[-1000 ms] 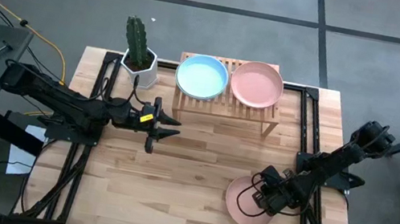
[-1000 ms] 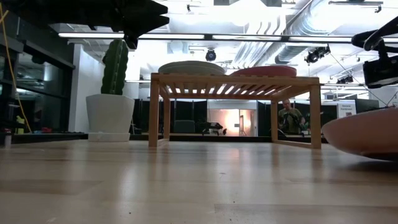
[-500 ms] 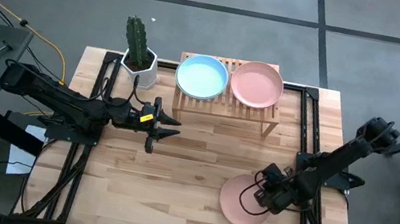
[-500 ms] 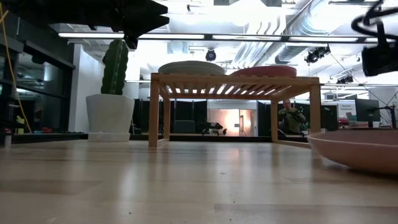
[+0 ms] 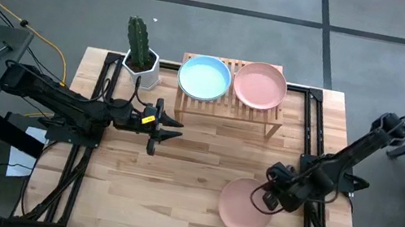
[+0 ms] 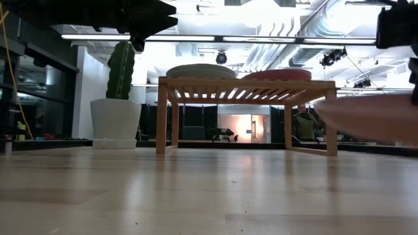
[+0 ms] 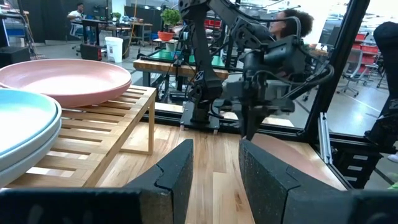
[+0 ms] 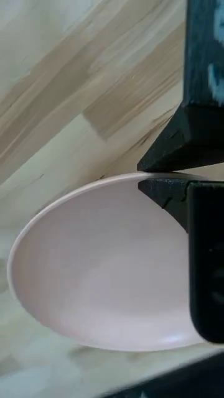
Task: Place and stack plates onto a shelf
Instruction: Stack the light red plate on top of the light red plate on the shelf
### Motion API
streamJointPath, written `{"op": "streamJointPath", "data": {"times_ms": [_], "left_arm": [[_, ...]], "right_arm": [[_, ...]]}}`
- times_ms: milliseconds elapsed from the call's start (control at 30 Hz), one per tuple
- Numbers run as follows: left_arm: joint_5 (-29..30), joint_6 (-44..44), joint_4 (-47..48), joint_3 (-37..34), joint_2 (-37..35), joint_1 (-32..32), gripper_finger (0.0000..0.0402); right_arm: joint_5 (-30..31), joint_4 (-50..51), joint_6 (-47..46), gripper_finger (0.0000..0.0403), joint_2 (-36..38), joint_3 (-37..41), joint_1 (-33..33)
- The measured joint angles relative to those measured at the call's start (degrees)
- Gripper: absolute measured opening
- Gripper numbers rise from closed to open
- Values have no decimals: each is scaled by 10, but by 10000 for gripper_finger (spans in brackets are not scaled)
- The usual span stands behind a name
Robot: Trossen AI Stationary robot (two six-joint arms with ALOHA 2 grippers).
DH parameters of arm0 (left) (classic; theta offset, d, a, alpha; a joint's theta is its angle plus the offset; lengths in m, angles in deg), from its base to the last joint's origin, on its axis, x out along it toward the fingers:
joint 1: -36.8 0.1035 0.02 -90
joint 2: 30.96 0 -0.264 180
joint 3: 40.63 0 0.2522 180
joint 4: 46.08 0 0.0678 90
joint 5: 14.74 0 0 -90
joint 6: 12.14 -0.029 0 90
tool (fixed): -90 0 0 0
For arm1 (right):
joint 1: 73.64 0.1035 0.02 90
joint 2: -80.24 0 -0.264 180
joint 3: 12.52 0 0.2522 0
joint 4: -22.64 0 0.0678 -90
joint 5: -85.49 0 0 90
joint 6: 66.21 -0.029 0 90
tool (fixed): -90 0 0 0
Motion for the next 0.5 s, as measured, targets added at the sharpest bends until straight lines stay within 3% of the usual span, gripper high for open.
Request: {"op": "streamJointPath", "data": {"times_ms": [267, 500], "left_arm": [[0, 0, 0, 0, 0, 0, 117], [0, 5, -13, 0, 0, 0, 117]], "right_arm": [[19, -42, 35, 0, 10, 0, -5], [22, -142, 127, 0, 26, 0, -69]]}}
